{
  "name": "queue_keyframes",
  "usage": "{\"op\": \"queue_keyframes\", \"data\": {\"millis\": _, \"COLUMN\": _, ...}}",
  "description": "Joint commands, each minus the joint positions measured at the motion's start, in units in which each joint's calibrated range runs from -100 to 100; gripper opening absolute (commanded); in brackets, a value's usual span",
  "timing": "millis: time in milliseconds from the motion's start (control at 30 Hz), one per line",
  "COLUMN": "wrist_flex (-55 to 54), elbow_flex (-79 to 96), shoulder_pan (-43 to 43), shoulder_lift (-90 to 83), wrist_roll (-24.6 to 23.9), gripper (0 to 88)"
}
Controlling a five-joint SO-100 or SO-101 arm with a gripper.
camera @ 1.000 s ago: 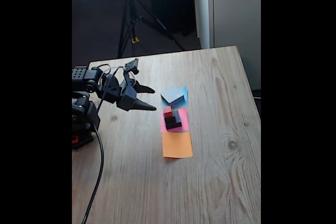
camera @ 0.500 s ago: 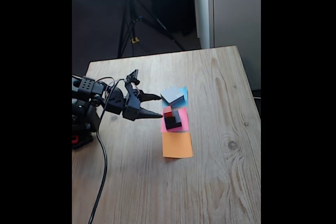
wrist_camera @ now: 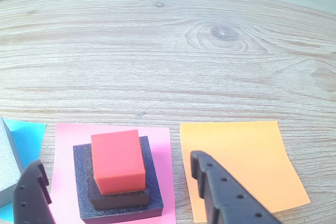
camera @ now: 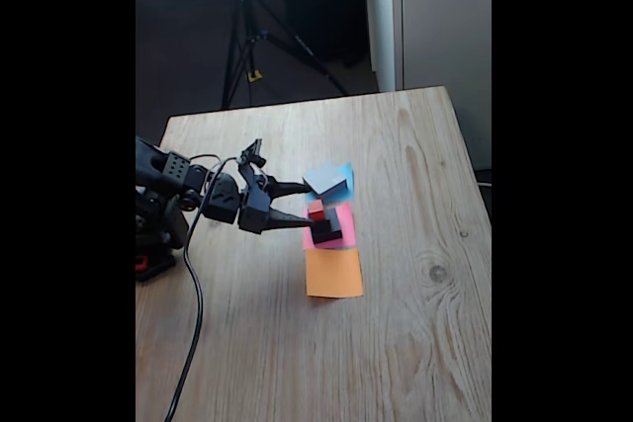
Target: Tower of hanoi
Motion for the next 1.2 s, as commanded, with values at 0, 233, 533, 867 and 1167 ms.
{"op": "queue_keyframes", "data": {"millis": 0, "wrist_flex": -3.28, "elbow_flex": -0.77, "shoulder_pan": -1.06, "shoulder_lift": 1.16, "wrist_roll": 0.69, "gripper": 31.4}}
{"op": "queue_keyframes", "data": {"millis": 233, "wrist_flex": -9.19, "elbow_flex": -0.41, "shoulder_pan": -2.07, "shoulder_lift": 5.70, "wrist_roll": 0.69, "gripper": 30.9}}
{"op": "queue_keyframes", "data": {"millis": 533, "wrist_flex": -13.97, "elbow_flex": -0.32, "shoulder_pan": -2.32, "shoulder_lift": 10.40, "wrist_roll": 0.69, "gripper": 30.2}}
{"op": "queue_keyframes", "data": {"millis": 867, "wrist_flex": -18.82, "elbow_flex": -0.96, "shoulder_pan": -2.99, "shoulder_lift": 14.71, "wrist_roll": 0.69, "gripper": 26.4}}
{"op": "queue_keyframes", "data": {"millis": 1167, "wrist_flex": -19.39, "elbow_flex": -0.96, "shoulder_pan": -4.07, "shoulder_lift": 15.09, "wrist_roll": 0.69, "gripper": 24.1}}
